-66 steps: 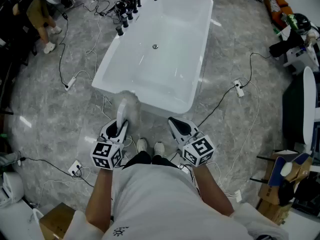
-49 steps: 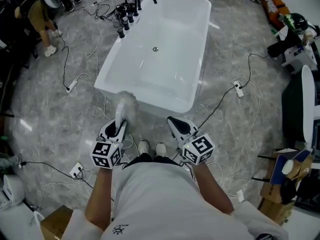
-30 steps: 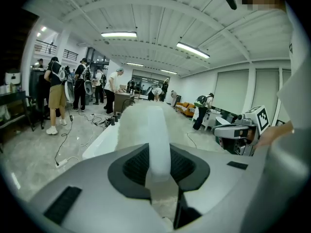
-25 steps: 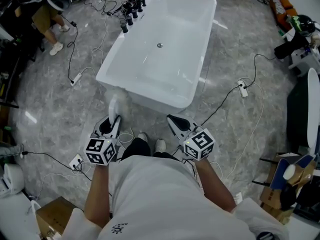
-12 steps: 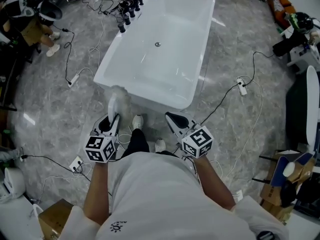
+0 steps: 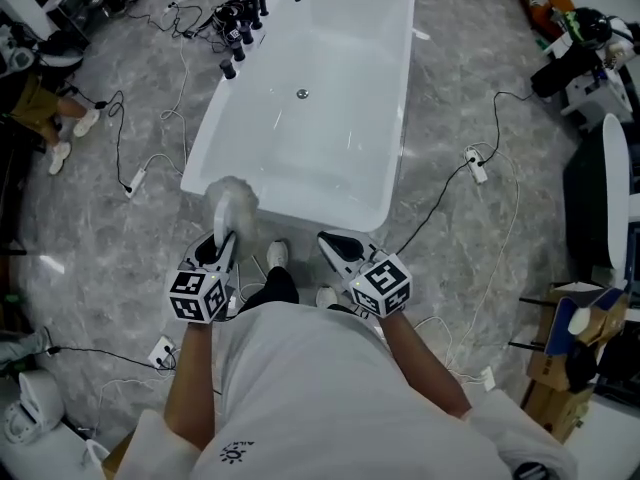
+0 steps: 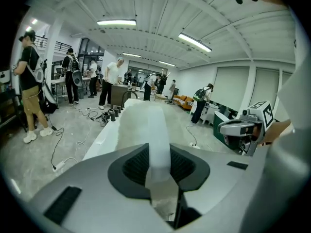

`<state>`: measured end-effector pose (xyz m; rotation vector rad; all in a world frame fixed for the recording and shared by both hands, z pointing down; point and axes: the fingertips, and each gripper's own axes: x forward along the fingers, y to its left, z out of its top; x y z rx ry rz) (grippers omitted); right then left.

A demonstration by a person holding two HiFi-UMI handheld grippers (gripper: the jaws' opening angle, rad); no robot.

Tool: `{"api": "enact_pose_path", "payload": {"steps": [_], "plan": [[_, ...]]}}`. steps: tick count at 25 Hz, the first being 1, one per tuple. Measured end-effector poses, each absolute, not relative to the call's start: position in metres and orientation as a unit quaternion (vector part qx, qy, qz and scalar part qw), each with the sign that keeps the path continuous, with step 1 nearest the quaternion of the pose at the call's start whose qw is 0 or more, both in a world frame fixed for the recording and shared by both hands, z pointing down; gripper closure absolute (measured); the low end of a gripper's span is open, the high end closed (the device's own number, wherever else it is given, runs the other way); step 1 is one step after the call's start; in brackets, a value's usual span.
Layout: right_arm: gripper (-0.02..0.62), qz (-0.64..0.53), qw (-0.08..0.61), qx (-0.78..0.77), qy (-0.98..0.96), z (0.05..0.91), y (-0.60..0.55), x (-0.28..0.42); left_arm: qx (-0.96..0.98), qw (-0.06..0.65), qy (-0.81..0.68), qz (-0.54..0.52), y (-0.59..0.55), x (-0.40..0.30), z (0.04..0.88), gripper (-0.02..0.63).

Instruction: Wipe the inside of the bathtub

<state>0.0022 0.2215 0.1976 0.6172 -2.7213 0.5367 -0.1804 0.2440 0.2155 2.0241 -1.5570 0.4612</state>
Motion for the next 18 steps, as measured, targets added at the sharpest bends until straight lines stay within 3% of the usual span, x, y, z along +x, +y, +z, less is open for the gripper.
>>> {"api": "enact_pose_path", "payload": {"steps": [18], "plan": [[0.586,0.221,0.205,0.269,-0.914,0.231,0.167,-0.085,0.779,0.32,-0.485,0.235,0.146,-0.283,0.29,0.508]]}}
